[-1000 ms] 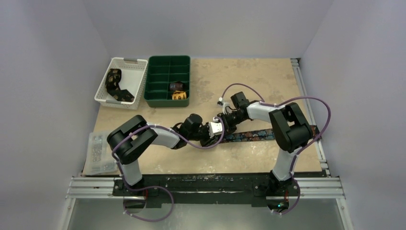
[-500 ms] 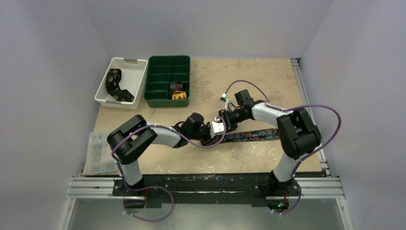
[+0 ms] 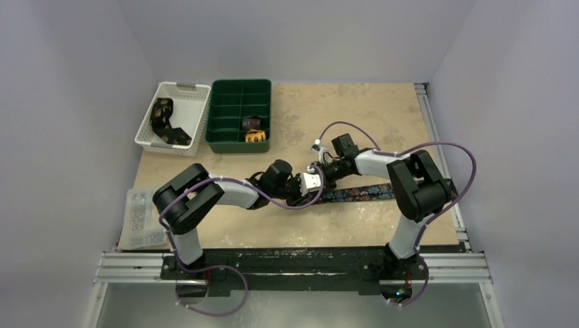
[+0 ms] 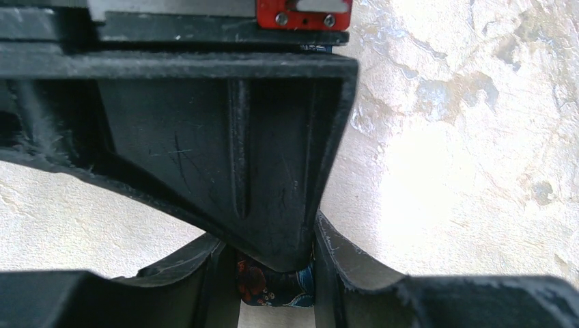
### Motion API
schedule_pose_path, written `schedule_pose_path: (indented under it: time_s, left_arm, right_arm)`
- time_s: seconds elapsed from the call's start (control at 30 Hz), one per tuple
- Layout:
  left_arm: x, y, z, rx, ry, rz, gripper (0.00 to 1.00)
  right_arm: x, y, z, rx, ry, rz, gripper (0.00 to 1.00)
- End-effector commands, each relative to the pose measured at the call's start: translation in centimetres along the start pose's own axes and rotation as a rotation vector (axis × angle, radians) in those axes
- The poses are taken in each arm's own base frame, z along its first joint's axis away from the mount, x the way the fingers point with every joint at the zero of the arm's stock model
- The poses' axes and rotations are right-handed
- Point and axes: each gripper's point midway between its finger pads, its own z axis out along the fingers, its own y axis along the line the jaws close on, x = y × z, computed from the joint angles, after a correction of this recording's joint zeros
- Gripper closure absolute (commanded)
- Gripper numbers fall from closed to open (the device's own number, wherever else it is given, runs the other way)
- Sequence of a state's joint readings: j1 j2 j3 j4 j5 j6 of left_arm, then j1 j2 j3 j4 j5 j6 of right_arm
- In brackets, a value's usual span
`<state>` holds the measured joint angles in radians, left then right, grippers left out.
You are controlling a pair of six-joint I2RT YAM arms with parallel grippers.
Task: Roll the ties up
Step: Roll the tie at the center of the board.
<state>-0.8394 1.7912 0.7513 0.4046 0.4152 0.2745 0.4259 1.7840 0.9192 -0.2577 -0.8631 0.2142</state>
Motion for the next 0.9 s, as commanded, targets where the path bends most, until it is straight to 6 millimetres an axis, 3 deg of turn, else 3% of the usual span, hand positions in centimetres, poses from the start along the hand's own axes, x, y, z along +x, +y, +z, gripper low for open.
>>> schedule_pose_path:
  time_s: [0.0, 0.03, 0.33, 0.6, 0.87]
  left_arm:
    - [6.9, -1.5, -0.9, 0.028, 0.231, -0.053, 0.80]
    - [6.7, -1.5, -0.9, 0.026, 0.228, -0.054, 0.79]
    - [3.5, -0.6, -1.5, -0.002, 0.077, -0.099, 0.46]
    - [0.1, -0.3, -1.3, 0.015, -0.092, -0.063, 0.43]
    - [-0.7, 0.0, -0.6, 0.018, -0.148, -0.046, 0.46]
  right_arm:
    - [0.2, -1.1, 0.8, 0.022, 0.042, -0.031, 0.91]
    - [0.2, -1.2, 0.9, 0.023, 0.047, -0.032, 0.99]
    - [0.7, -2.9, 0.2, 0.060, 0.057, 0.017, 1.00]
    - [0.9, -4.4, -0.2, 0.101, 0.069, 0.037, 1.00]
    - [1.1, -5.5, -0.6, 0.136, 0.077, 0.057, 1.00]
